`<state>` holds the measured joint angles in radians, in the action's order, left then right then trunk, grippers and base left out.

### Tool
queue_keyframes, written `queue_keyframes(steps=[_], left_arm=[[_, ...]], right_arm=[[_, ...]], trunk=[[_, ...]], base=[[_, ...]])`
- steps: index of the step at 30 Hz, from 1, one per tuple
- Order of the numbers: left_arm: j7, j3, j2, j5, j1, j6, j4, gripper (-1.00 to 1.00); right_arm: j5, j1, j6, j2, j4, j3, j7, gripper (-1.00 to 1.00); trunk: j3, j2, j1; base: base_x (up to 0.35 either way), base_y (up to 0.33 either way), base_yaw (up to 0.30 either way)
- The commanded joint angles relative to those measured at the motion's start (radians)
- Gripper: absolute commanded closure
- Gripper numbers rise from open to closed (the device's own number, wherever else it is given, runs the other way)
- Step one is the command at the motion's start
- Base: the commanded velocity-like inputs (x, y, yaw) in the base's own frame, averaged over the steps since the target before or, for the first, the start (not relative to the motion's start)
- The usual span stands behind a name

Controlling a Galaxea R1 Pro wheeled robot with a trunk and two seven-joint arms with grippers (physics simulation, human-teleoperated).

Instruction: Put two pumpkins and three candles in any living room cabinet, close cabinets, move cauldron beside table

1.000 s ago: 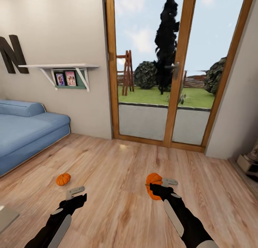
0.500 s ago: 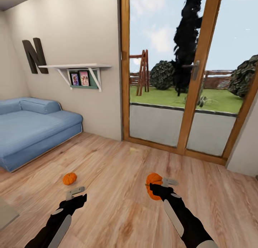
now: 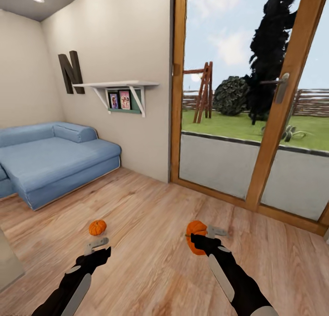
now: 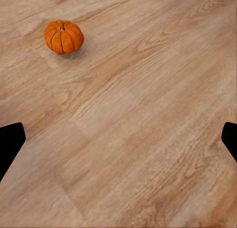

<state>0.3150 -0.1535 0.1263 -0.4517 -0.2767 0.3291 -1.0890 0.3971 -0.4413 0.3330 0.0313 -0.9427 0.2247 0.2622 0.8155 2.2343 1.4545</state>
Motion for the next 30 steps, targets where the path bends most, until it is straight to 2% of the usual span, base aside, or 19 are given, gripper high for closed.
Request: queue_keyframes(steps=[1, 30], left_arm=[[0.01, -0.004, 0.001, -0.01, -0.001, 0.002, -0.001, -1.0], [0.01, -0.009, 0.001, -0.011, -0.001, 0.002, -0.004, -1.0]], right_arm=[[0.011, -0.001, 0.001, -0.001, -0.002, 0.002, 0.005, 1.0], [0.011, -0.001, 0.001, -0.001, -0.002, 0.002, 0.005, 1.0]], trunk=[[0.001, 0.001, 0.0], [0.001, 0.001, 0.0]], base=[[0.252, -0.226, 0.29], [0.252, -0.226, 0.29]])
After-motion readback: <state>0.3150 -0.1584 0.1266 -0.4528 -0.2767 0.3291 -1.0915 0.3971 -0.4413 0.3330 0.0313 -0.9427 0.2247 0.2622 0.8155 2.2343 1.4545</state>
